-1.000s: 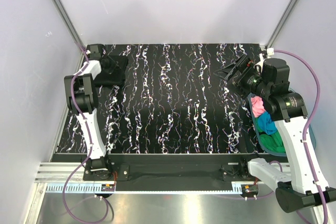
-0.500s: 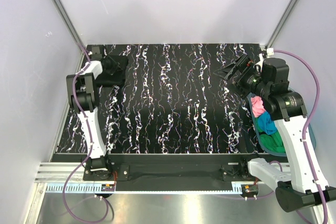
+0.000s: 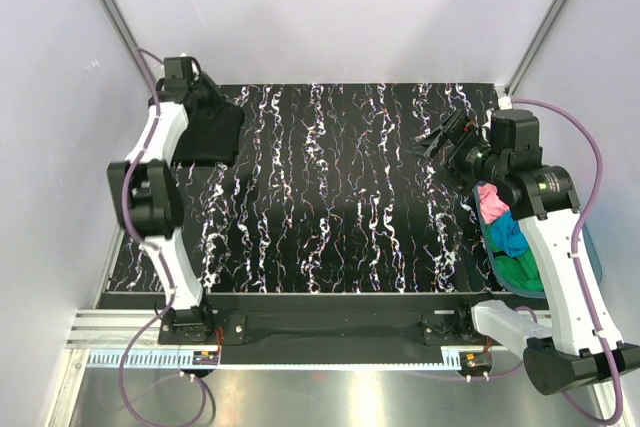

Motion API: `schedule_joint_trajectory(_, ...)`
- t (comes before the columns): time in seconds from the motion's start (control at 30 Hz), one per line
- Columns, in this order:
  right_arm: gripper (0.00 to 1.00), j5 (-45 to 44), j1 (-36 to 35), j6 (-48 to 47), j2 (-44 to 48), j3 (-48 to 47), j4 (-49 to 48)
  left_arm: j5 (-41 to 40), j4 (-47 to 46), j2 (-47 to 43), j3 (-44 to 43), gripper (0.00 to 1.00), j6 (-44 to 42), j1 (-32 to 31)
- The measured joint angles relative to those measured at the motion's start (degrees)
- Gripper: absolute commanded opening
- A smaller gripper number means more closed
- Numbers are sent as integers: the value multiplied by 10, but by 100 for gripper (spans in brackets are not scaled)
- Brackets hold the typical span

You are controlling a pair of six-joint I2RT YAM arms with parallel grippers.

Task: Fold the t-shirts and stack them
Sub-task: Neatly place the folded tshirt to the corner

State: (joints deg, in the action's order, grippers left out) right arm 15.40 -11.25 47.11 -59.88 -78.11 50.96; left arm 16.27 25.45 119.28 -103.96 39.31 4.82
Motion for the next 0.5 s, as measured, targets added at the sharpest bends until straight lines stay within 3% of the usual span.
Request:
schedule_joint_trajectory(0.13, 100, -13, 0, -17, 2, -13, 54, -7, -7, -178, 120, 35, -26, -60)
schedule_joint_trajectory(0.3, 100, -24, -1, -45, 9, -64, 124, 1, 4, -415, 237, 48, -54, -221)
schedule_joint_trajectory(0.33, 100, -22, -1, -49, 14, -64, 130, 0, 8, -453, 250, 55, -58, -251)
schedule_joint_trajectory(0.37, 100, -20, -1, -52, 18, -63, 137, -1, 16, -489, 260, 98, -61, -274)
schedule_joint_trajectory(0.5, 100, 5, -1, -53, 37, -42, 141, -1, 46, -605, 289, 99, -57, -309)
